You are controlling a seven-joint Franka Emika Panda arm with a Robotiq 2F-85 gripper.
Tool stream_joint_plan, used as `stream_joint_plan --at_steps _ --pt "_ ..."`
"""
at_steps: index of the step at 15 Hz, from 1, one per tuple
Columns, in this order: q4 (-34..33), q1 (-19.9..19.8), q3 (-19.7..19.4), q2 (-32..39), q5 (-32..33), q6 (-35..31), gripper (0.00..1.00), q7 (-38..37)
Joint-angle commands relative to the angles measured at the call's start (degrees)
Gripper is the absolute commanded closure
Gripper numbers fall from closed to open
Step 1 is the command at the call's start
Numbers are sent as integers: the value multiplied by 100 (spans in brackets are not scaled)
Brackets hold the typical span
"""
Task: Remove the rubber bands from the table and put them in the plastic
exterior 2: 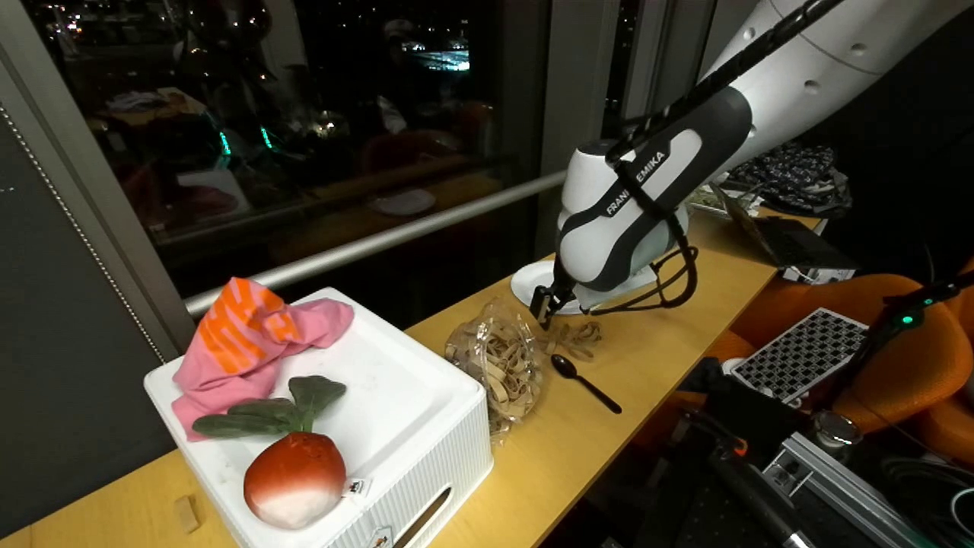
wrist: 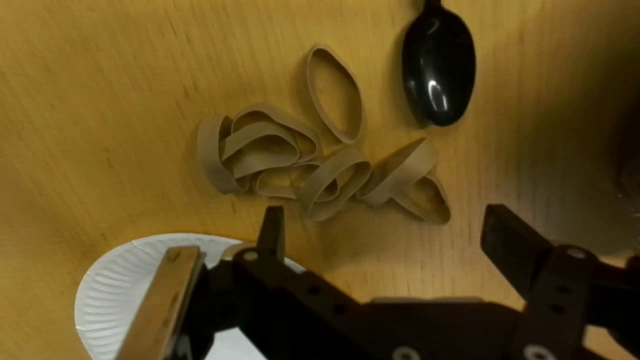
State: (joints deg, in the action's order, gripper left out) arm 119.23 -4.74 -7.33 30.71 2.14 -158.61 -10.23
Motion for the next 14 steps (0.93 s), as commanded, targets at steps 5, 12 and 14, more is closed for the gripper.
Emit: stream_joint_plan --at_steps 5,12,14 --pt "-44 -194 -173 124 -241 502 0 15" --pt "-294 -148 3 617 -310 -275 0 44" --pt "-317 -152 102 692 -353 -595 0 92"
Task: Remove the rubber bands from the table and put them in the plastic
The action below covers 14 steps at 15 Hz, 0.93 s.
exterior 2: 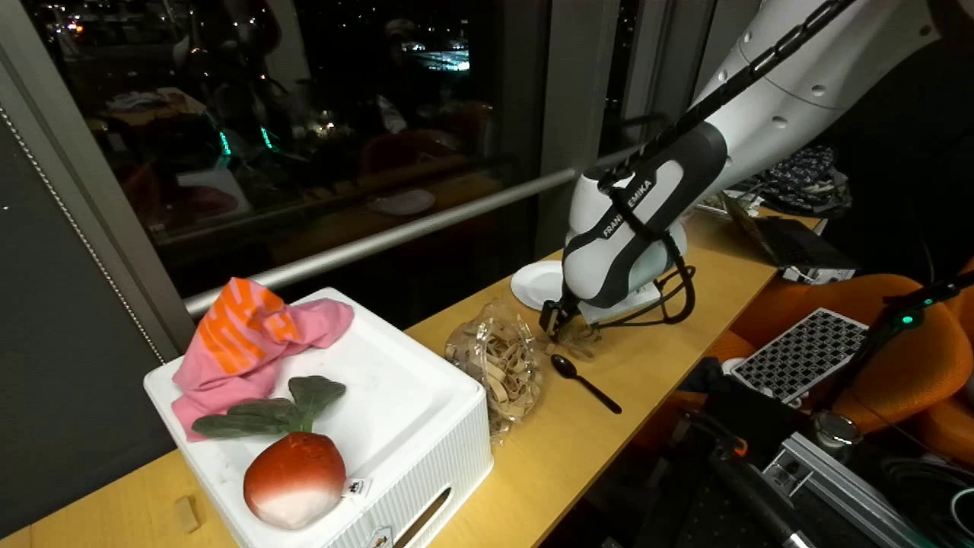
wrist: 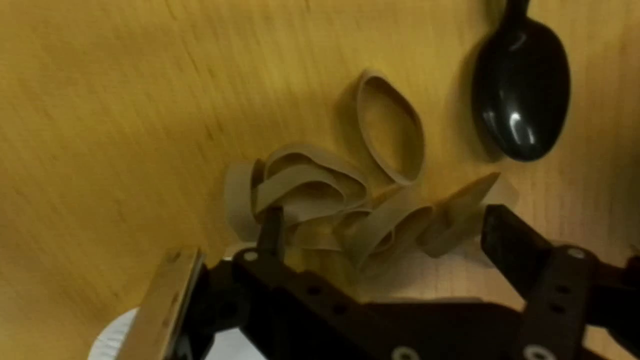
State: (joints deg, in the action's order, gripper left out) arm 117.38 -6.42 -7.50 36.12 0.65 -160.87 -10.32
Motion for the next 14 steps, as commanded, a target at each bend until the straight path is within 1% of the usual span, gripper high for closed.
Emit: stream_joint_plan --at_steps 1,3,5,10,14 --pt "-141 -37 218 187 -270 -407 0 144" --pt "-115 -100 333 216 -375 -363 0 179" --pt "-38 -95 333 172 -443 -280 0 163" --pt "22 -79 65 61 -413 -334 0 105" --pt "-17 -58 -130 111 -357 -184 0 55"
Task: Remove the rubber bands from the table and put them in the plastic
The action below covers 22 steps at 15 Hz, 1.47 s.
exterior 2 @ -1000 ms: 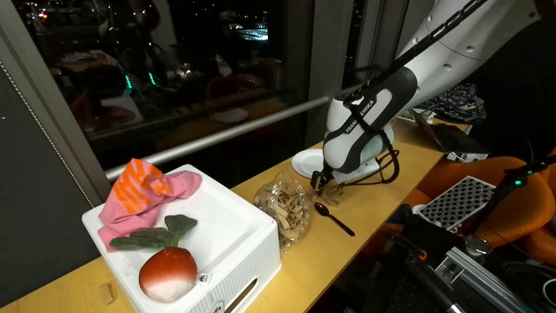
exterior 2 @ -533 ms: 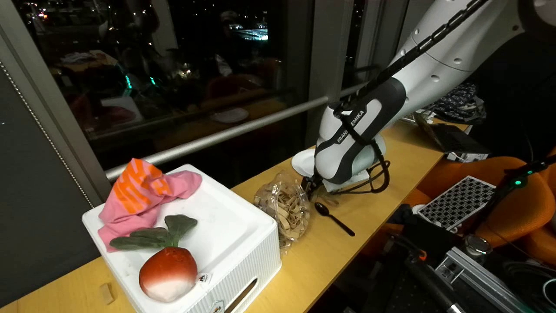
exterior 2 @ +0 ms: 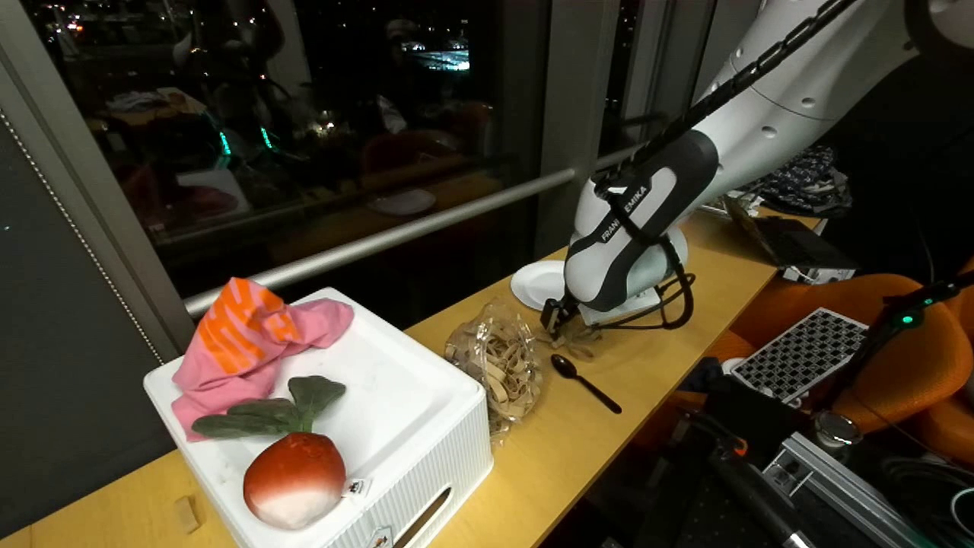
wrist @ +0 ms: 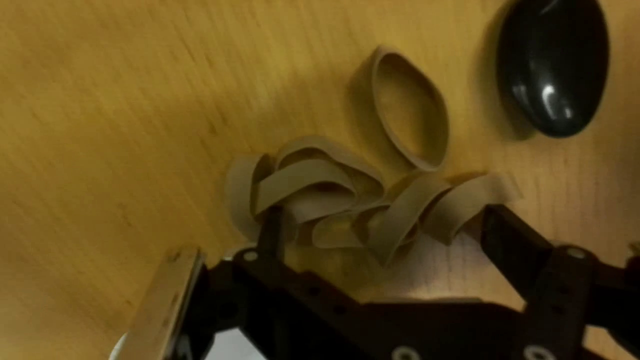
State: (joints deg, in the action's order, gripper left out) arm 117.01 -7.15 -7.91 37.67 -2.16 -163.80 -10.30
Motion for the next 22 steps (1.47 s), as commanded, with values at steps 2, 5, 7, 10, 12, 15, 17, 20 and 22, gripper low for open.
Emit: stream_joint_plan --at_steps 2,5,7,10,12,15,17,20,22 --pt "18 28 -141 -13 -66 178 0 39" --pt "15 40 -175 18 -67 209 0 15" --pt "17 38 -178 33 -66 225 27 17" --pt "36 12 -166 26 -85 229 36 23" --pt "50 -11 -154 37 -97 228 53 32" --pt "91 -25 -137 -13 -107 213 74 43" --pt "143 -10 -141 -97 -109 213 88 29" --pt "267 -190 72 -310 -267 323 100 153" --pt "386 -325 202 -484 -400 425 99 239"
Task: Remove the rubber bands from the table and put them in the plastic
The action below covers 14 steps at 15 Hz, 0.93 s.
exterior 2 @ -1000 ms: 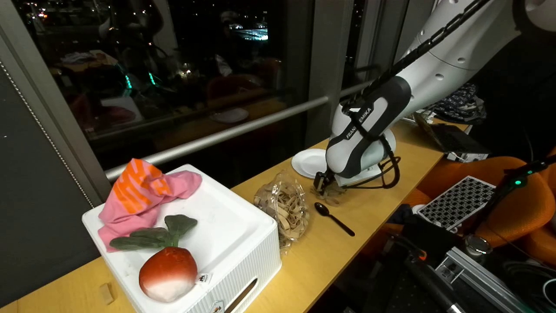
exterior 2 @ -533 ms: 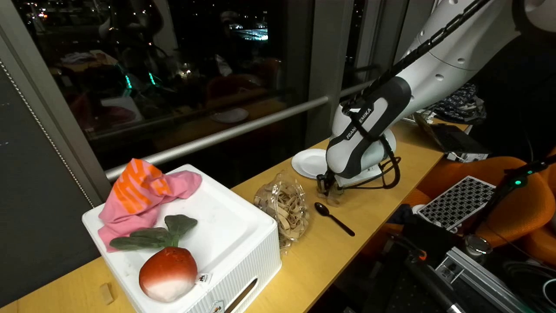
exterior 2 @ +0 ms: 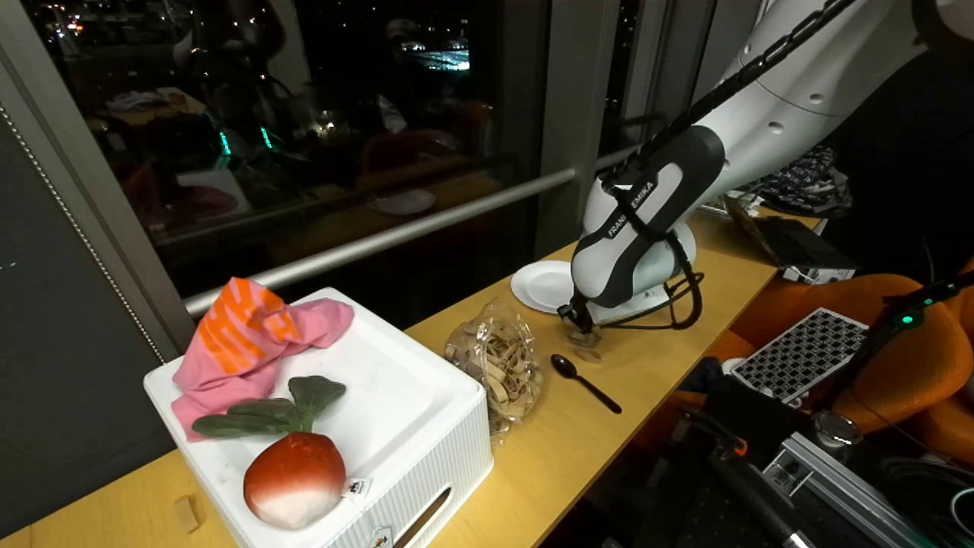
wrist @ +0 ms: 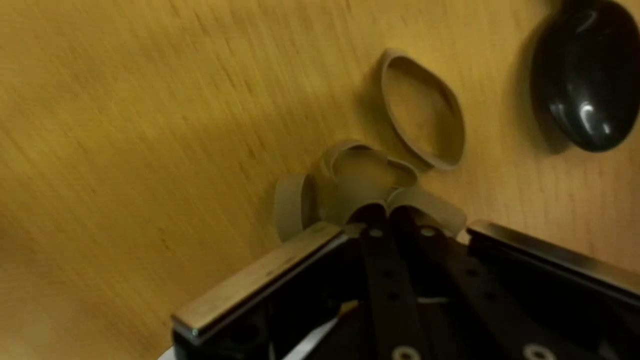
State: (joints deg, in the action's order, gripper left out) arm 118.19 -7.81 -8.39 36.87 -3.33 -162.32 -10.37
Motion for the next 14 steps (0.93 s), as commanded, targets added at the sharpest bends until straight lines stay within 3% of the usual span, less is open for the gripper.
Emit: stream_joint_plan --at_steps 1,8,14 --pt "337 -321 315 -543 -365 372 99 298" --pt "702 -471 697 -1858 -779 1050 99 887" --pt "370 8 1135 -2252 -1210 1697 99 1257"
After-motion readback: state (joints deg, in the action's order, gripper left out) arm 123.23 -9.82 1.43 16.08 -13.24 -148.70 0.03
